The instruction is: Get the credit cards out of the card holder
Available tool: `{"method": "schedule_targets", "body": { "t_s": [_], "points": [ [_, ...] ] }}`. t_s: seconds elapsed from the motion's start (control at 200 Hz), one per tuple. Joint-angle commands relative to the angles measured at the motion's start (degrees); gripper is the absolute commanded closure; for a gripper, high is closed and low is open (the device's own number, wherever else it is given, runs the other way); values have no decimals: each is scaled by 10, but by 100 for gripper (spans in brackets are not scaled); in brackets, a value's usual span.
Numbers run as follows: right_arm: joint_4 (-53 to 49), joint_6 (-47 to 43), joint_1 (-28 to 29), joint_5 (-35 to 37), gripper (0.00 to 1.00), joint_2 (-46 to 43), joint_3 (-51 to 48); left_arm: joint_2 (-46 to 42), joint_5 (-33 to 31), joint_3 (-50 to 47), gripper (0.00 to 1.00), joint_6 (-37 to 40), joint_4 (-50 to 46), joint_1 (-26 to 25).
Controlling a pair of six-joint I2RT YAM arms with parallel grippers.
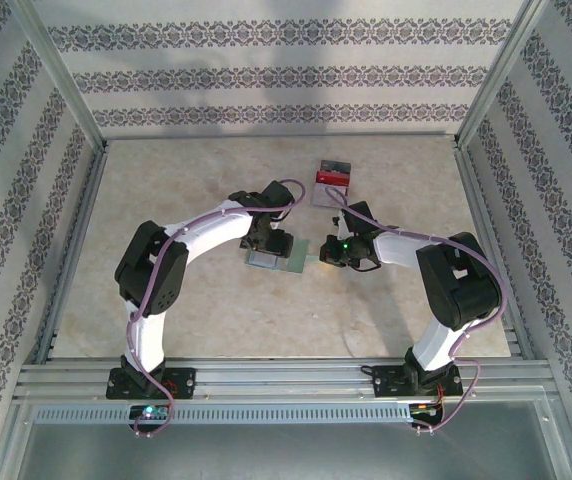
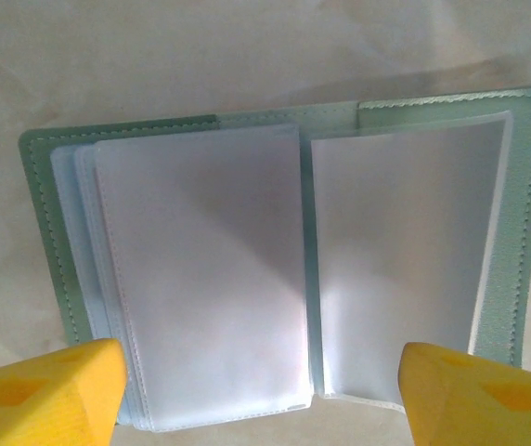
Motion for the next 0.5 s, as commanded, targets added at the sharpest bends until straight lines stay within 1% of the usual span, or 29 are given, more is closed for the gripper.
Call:
{"method": "schedule_targets", "body": {
  "t_s": [0.0,0.26,0.495],
  "points": [
    [-77,-10,0,57,100,35,-22,13,8,1,22,5,7,3],
    [-77,-9,0,58,100,33,-23,23,20,-7,20,-1,20,3],
    [-76,-8,1,57,100,33,-23,34,51,-11,20,-3,30,3]
  ]
}}
